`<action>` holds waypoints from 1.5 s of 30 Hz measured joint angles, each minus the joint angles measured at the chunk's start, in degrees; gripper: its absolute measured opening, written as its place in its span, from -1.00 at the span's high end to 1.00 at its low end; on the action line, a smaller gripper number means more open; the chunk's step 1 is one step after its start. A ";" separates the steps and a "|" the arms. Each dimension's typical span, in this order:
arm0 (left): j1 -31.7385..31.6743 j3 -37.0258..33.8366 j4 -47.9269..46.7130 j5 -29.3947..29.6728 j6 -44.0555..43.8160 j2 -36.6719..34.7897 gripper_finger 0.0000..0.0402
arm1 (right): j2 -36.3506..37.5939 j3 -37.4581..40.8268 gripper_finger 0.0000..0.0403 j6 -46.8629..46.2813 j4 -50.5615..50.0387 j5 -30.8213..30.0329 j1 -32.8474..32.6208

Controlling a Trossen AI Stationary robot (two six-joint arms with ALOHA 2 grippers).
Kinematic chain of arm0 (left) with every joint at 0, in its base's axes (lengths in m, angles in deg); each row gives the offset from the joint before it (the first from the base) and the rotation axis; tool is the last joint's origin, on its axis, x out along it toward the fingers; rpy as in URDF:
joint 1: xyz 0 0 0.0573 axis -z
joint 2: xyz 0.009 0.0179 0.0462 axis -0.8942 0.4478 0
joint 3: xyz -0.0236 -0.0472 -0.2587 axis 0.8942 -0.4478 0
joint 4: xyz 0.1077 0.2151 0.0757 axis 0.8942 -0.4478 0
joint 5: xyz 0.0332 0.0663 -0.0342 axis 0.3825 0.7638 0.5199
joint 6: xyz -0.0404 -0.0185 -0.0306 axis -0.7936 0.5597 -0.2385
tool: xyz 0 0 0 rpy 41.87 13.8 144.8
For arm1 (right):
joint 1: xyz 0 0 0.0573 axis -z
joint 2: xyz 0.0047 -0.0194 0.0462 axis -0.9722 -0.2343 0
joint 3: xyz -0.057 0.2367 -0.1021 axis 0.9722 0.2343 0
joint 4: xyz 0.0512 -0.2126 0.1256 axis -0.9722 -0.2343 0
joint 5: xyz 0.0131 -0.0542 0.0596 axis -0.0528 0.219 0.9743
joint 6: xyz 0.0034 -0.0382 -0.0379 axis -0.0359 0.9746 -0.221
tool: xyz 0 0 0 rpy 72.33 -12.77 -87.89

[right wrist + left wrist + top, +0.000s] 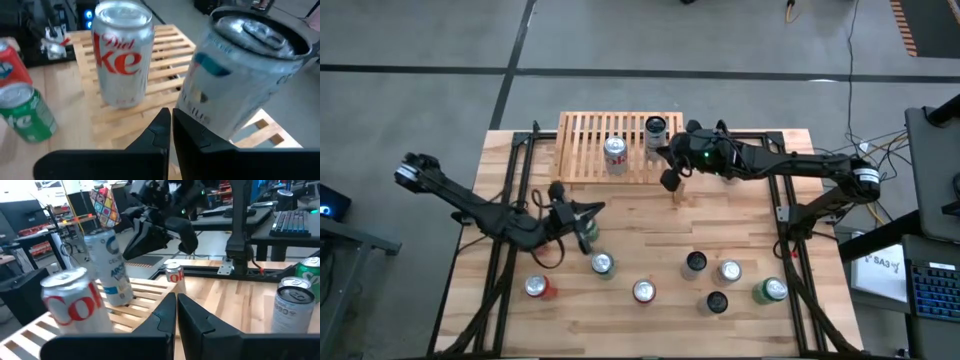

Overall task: Place canned beverage on shelf
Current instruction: Put the top blue soda can on the shelf

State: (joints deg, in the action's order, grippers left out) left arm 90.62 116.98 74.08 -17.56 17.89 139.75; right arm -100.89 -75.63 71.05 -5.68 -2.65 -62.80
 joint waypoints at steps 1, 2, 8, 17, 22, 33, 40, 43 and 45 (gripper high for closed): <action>0.00 -0.48 -0.12 -0.93 0.68 -1.04 1.00 | -0.05 0.00 0.96 -0.33 0.52 -0.56 0.04; -0.02 -1.02 -0.20 -2.75 1.47 -2.14 1.00 | -0.06 0.00 0.96 -0.67 0.62 -1.17 0.07; 0.13 -4.38 -0.19 -19.24 3.16 -7.16 1.00 | -0.06 0.00 0.96 -6.00 0.74 -2.26 -0.19; 0.11 -5.78 0.08 -22.80 5.73 -10.39 1.00 | -0.06 0.29 0.96 -20.27 -1.55 -4.39 -2.69; 0.11 -5.39 0.21 -22.85 8.41 -10.64 1.00 | -0.06 0.48 0.96 -24.92 -4.58 -12.32 -2.40; 0.11 -3.79 0.27 -22.82 13.59 -10.71 1.00 | -0.42 1.66 0.96 -26.24 -4.09 -16.33 -2.22; 0.11 -3.79 0.27 -22.82 13.70 -10.69 1.00 | -3.45 1.68 0.96 -24.06 1.26 -16.37 -1.86; 0.11 -3.79 0.27 -22.82 13.64 -10.69 1.00 | -4.04 1.75 0.96 -24.23 2.19 -16.39 -1.75; 0.11 -3.79 0.27 -22.82 13.47 -10.69 1.00 | -4.08 1.75 0.96 -24.22 2.25 -16.42 -1.75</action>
State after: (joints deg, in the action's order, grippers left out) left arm 90.73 113.20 74.35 -40.38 31.36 129.06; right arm -104.96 -73.88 46.83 -3.43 -19.06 -64.55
